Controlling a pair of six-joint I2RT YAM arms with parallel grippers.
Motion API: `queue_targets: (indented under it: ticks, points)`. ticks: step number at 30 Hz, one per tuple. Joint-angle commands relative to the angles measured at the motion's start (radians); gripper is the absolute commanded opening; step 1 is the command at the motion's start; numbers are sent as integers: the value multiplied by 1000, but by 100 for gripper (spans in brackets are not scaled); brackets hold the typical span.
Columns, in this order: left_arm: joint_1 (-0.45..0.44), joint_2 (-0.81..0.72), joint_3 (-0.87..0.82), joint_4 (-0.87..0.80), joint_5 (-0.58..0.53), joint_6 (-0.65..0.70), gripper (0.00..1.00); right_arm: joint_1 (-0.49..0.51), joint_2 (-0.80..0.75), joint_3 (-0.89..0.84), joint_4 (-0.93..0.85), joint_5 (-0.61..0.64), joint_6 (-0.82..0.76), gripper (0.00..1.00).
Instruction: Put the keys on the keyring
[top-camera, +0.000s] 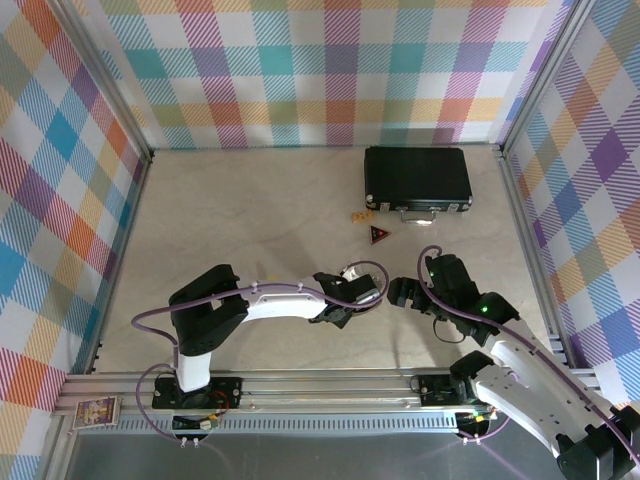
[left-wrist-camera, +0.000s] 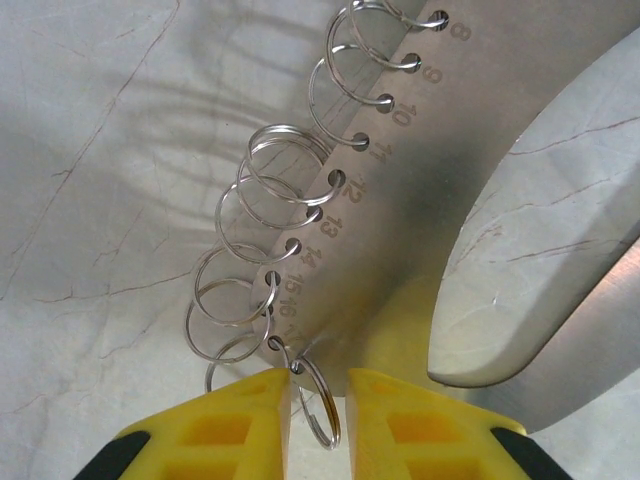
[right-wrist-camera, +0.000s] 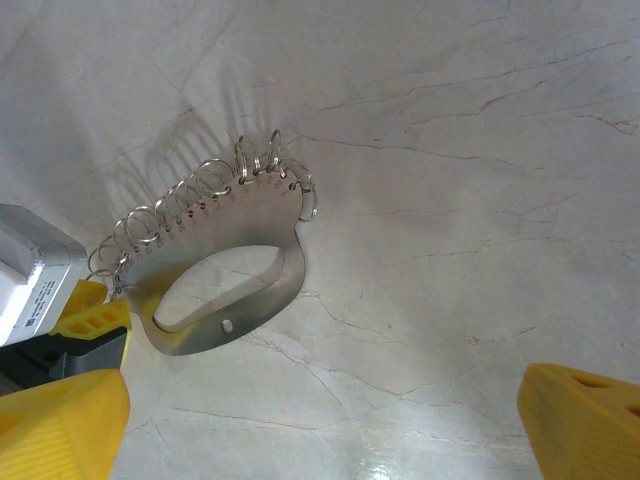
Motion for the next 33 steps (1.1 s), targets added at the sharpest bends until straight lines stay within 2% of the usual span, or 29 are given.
queue_targets:
  ticks: [1,20,27,33]
  points:
    - [-13,12,22,-33,-29,-15,20,5,-13,26,-14,15,-14,99]
    - [-16,-23,11,-45,-31,-26,5,4,-17,51,-77,69,-20,99]
    - [-16,-146,-11,-48,36,-7,1,4,-45,59,-55,56,-37,99]
    - [-14,-313,-40,-30,93,67,0,4,-146,63,15,6,-93,99]
